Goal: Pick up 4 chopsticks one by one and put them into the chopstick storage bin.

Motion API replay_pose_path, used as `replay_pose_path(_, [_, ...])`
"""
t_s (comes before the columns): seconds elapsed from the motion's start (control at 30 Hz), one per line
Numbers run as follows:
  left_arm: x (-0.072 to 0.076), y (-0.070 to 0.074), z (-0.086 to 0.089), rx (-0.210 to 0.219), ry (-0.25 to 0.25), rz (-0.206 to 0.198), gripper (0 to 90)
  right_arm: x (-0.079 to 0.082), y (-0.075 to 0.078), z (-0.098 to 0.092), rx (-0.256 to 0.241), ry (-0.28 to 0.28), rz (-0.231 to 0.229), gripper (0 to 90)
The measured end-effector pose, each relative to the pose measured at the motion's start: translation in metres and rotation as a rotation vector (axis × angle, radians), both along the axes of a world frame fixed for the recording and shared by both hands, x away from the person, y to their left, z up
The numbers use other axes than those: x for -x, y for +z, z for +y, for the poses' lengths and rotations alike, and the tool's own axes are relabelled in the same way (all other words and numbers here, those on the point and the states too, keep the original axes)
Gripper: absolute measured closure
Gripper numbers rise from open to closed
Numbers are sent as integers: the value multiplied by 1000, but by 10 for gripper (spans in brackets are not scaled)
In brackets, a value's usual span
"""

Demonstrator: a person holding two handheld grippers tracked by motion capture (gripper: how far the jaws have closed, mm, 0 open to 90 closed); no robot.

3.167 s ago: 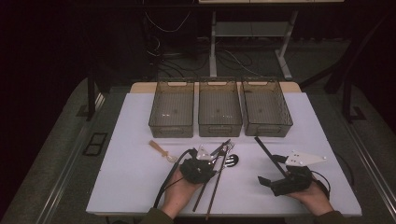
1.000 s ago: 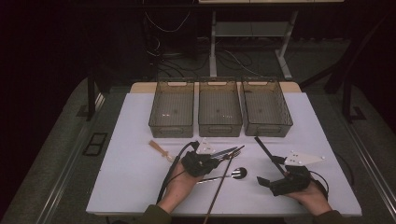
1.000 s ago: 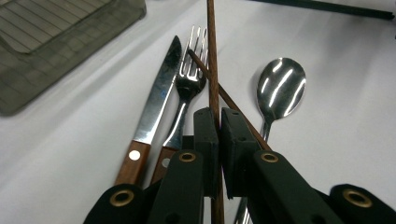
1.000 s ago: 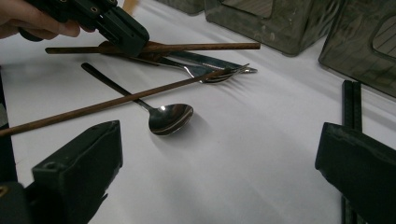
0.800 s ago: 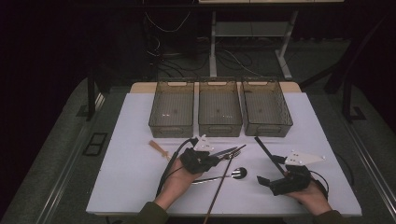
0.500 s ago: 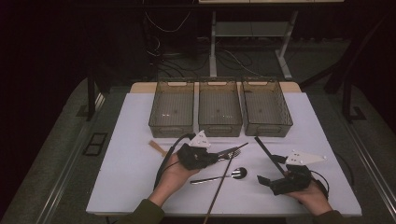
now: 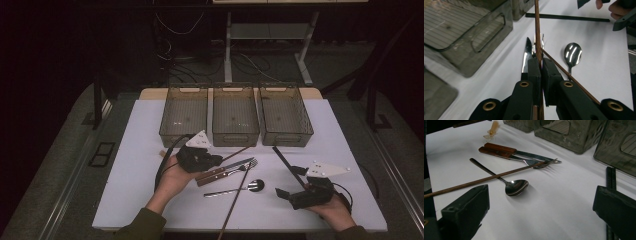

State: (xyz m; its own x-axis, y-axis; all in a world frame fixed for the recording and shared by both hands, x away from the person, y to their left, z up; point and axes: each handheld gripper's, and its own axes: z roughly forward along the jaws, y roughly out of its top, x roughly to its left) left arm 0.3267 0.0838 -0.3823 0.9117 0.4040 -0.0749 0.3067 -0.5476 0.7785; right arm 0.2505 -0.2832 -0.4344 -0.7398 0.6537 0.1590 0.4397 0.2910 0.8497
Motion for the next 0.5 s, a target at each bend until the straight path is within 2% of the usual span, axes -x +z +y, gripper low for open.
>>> replay_pose_path(0.3, [-8, 6, 16, 13, 31, -9, 850, -1, 0, 0, 0, -2, 4, 10])
replay_pose_path(0.5, [-22, 15, 28, 22, 55, -35, 849, -2, -1, 0, 4, -2, 6, 10])
